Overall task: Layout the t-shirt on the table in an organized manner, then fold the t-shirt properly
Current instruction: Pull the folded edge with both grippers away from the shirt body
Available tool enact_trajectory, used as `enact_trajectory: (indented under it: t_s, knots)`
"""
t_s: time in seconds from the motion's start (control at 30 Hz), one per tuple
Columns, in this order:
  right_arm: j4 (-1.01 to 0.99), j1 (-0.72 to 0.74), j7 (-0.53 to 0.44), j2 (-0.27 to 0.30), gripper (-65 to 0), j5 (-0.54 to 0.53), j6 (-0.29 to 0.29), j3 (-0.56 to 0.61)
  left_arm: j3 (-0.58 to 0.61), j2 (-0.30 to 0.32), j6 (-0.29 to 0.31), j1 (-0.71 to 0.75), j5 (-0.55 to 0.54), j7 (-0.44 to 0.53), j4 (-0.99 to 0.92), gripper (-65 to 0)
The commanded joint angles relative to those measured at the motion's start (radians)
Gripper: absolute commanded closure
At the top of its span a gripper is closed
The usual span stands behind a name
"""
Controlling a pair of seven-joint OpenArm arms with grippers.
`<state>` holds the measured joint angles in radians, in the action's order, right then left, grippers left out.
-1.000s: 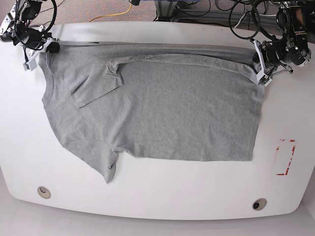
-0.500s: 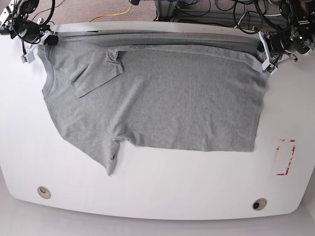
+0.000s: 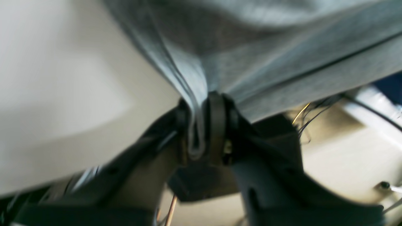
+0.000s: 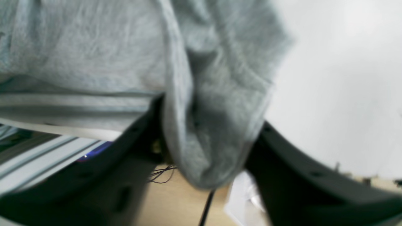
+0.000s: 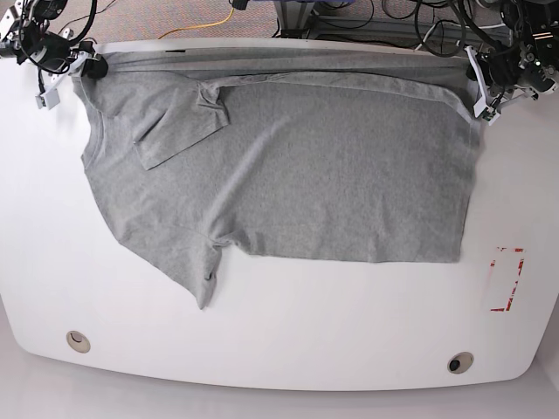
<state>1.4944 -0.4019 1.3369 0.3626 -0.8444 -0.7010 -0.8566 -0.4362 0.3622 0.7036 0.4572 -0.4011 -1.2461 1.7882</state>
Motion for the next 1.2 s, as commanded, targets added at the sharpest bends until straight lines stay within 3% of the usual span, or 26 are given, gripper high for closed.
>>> enact_trajectory:
  t_s: [0.0,0.1,0.23,0.8,1.03,1.17]
  knots:
    - [0.016,-0.005,-0.004,0.025,-37.6,0.012,0.003,-0.013,-0.014,0.021,-0.005,-0.001,0.015,-0.017,0.015,-16.0]
    - [0.016,-0.016,-0.004,0.025,-50.7,0.01,0.003,-0.023,-0.014,0.019,-0.005,-0.001,0.015,-0.017,0.015,-18.7]
    - [0.038,-0.025,-0.004,0.025,-58.3,0.01,0.003,-0.053,-0.014,0.021,-0.005,0.001,0.018,-0.017,0.015,-21.0]
    - [0.229,-0.048,-0.003,0.006,-58.3,0.01,0.003,-0.071,-0.057,0.021,-0.005,-0.007,0.015,-0.093,0.072,-24.6]
    - [0.295,-0.044,-0.003,0.008,-58.3,0.01,0.003,-0.071,-0.109,0.021,-0.005,-0.008,0.015,-0.094,0.144,-38.9]
    - [0.311,-0.005,-0.003,0.013,-58.3,0.014,0.003,-0.071,-0.141,0.022,-0.005,-0.045,0.014,-0.119,0.183,-42.9]
